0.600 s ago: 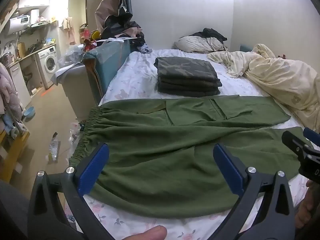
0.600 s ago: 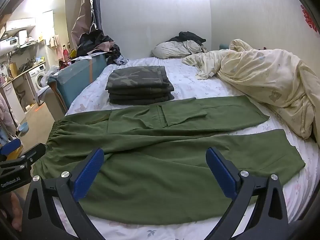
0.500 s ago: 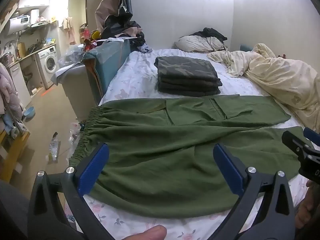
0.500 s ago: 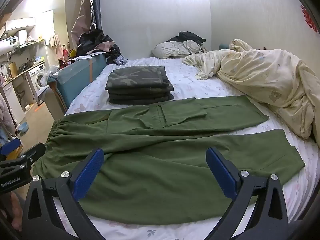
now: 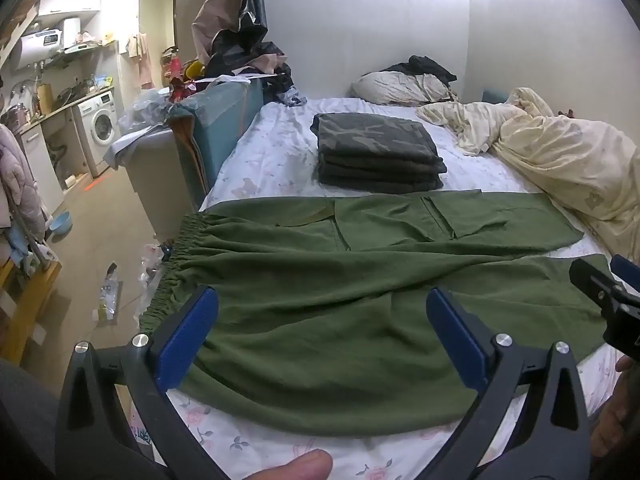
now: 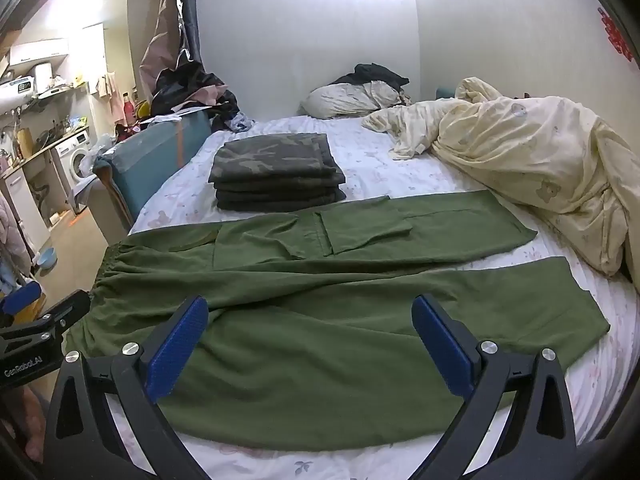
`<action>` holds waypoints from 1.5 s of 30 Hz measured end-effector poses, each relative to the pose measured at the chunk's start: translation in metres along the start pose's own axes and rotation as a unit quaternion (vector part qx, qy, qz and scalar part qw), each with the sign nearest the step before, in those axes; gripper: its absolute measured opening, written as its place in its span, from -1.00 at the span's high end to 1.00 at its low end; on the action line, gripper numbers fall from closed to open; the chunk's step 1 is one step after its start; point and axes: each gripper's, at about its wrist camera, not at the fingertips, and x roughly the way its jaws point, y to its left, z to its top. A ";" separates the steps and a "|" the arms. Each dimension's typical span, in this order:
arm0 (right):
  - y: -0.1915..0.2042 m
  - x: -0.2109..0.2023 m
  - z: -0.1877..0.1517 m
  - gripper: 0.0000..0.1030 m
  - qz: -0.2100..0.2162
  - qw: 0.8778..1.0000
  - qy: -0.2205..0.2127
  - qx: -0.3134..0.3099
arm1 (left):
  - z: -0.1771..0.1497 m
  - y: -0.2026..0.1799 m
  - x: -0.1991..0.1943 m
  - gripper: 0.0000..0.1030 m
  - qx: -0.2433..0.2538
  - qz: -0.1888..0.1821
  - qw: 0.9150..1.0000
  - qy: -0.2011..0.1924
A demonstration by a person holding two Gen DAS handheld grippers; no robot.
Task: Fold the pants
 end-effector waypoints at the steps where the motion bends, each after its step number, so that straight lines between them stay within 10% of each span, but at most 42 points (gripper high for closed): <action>1: -0.001 0.000 0.000 -1.00 0.000 1.000 0.001 0.001 | 0.000 0.000 0.000 -0.99 0.000 0.000 1.000 0.000; 45: 0.007 0.005 -0.005 -1.00 0.007 1.000 0.007 -0.004 | 0.008 0.008 -0.007 -0.99 -0.010 0.003 1.000 -0.018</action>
